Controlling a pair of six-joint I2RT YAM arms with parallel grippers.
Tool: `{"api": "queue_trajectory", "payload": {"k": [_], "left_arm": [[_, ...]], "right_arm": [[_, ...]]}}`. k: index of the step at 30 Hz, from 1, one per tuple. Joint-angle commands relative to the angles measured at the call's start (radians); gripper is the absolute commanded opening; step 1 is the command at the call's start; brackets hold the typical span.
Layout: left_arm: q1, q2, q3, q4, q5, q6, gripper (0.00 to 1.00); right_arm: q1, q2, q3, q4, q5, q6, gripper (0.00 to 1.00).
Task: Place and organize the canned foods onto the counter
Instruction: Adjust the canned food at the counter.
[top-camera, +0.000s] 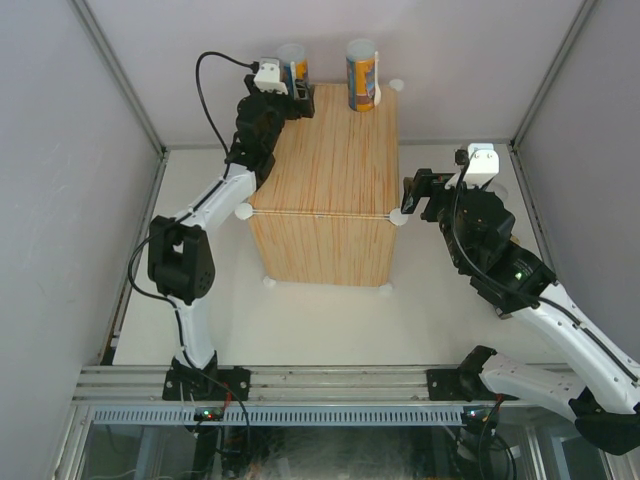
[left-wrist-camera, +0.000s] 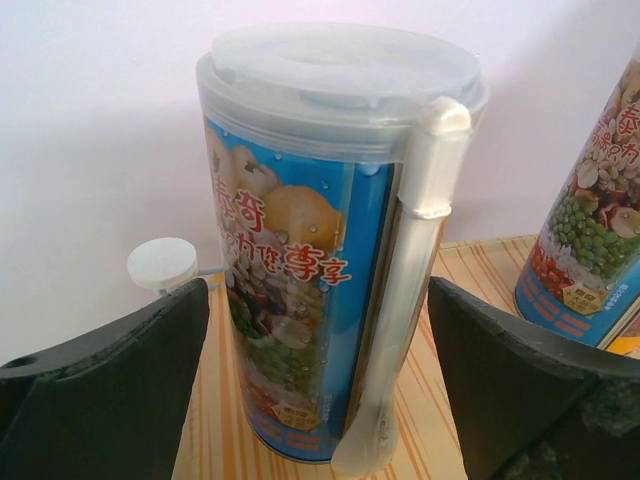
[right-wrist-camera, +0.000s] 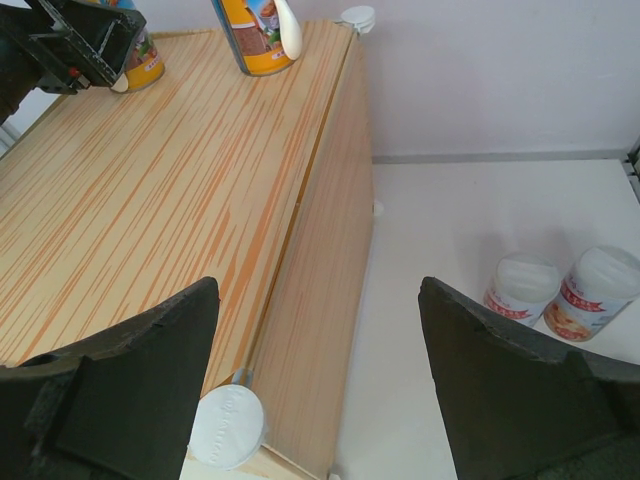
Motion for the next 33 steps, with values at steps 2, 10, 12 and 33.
{"api": "queue_trajectory", "payload": {"k": [2,10,12,33], "left_arm": [[-0.002,-0.016,0.059,0.046,0.029,-0.018,0.95],[-0.026,-0.044,0.033,0.036,-0.016,-0.012,1.0],[-0.026,-0.045,0.031,0.035,-0.039,-0.033,1.0],[-0.074,-0.143,-0.063,0.058,-0.098,-0.002,1.0]], "right_arm": [[-0.004,-0.01,0.001,0.025,-0.008,0.019,0.8],[-0.004,-0.012,0.002,0.034,-0.017,0.017,0.8],[-0.004,-0.018,0.002,0.033,-0.017,0.012,0.8],[-0.051,-0.042,-0.009,0.024,-0.087,0.018,0.8]]}}
